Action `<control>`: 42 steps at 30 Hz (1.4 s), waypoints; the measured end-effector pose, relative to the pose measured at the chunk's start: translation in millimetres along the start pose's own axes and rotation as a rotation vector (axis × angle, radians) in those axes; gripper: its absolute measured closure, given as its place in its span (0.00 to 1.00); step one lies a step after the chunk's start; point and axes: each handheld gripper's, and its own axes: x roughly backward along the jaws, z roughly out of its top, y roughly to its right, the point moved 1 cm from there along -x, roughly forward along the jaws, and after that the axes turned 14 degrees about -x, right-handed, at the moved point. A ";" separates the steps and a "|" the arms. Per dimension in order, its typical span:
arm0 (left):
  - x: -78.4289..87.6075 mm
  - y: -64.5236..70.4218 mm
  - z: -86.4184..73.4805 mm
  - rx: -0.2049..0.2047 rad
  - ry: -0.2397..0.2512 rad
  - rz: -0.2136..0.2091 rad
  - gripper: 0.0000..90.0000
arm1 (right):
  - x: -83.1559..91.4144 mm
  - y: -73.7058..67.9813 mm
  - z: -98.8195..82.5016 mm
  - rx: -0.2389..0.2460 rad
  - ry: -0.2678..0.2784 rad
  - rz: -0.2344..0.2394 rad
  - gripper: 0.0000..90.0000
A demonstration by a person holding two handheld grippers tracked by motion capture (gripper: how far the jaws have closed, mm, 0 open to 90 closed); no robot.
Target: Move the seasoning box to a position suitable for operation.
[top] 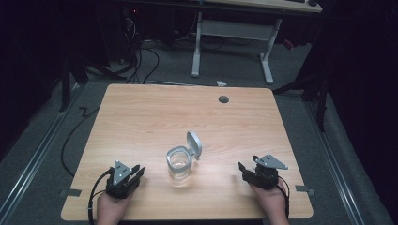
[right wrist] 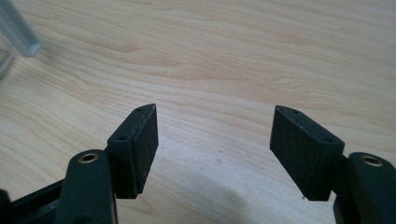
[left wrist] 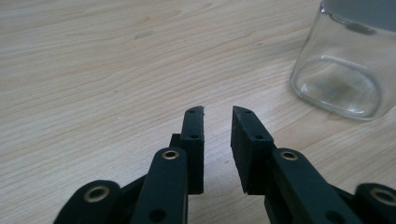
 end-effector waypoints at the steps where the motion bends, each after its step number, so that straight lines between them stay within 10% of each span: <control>1: -0.8 0.5 0.0 0.000 -0.004 -0.010 0.85 | -0.3 -0.4 -1.5 0.001 0.006 -0.001 0.43; 13: -0.2 13.5 -3.1 0.024 -0.011 -0.081 0.90 | 2.0 4.5 -5.9 -0.050 0.039 0.009 0.68; 25: 3.1 66.3 -6.9 0.026 -0.037 -0.151 1.00 | 7.7 1.0 -9.1 -0.057 0.059 0.096 1.00; 42: -21.2 90.5 -11.5 0.018 -0.049 -0.171 1.00 | 12.7 7.3 -8.7 -0.060 0.091 0.124 1.00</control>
